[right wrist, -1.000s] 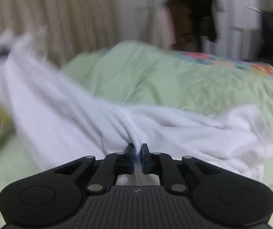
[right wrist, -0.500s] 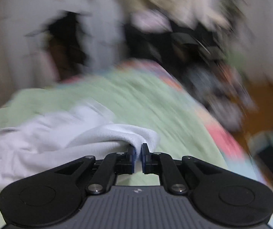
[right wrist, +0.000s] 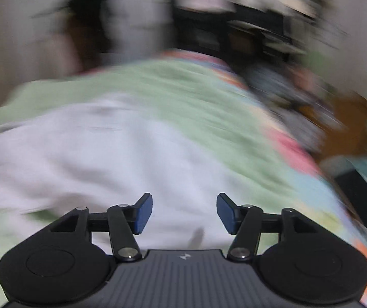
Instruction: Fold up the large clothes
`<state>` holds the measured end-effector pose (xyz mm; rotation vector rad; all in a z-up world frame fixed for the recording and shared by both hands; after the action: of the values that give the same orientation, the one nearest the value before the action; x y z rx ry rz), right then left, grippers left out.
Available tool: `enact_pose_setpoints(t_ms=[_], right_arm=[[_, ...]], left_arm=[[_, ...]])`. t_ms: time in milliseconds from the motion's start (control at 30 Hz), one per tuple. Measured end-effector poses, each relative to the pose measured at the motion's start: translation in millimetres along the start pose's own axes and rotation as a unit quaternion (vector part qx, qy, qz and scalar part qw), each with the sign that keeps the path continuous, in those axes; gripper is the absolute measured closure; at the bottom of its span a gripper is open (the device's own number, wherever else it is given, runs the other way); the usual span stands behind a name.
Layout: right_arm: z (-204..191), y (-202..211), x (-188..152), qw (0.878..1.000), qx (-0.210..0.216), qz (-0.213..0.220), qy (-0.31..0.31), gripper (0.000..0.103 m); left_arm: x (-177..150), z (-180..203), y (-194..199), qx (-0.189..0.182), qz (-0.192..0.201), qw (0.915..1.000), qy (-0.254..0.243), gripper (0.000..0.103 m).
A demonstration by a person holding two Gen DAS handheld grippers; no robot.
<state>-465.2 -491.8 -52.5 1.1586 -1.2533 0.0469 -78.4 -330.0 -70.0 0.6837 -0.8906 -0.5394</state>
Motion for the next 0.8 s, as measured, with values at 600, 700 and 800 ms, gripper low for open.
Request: enact_pose_setpoints(t_ms=[600, 700, 800], right_arm=[[-62, -114, 36, 0.945, 0.316, -0.072, 0.052, 0.095], [-25, -93, 27, 0.919, 0.385, -0.087, -0.021, 0.095], [-15, -76, 13, 0.906, 0.401, -0.133, -0.01, 0.095]], left_arm=[[32, -13, 24, -0.001, 0.024, 0.9981, 0.058, 0.079], [50, -31, 45, 0.031, 0.057, 0.9956, 0.067, 0.051], [71, -46, 44, 0.076, 0.07, 0.9925, 0.067, 0.042]])
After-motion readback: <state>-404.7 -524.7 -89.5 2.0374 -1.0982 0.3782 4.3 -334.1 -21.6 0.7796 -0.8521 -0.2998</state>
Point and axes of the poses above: each gripper's, at about its wrist camera, not at the fingertips, and y roughly against the way its jaws point, z to its right, x to its top, the point moved 2 cm from there along -y, roughly the way its jaws point, and after that the axes turned 8 degrees about x, right-handed, at the moved point
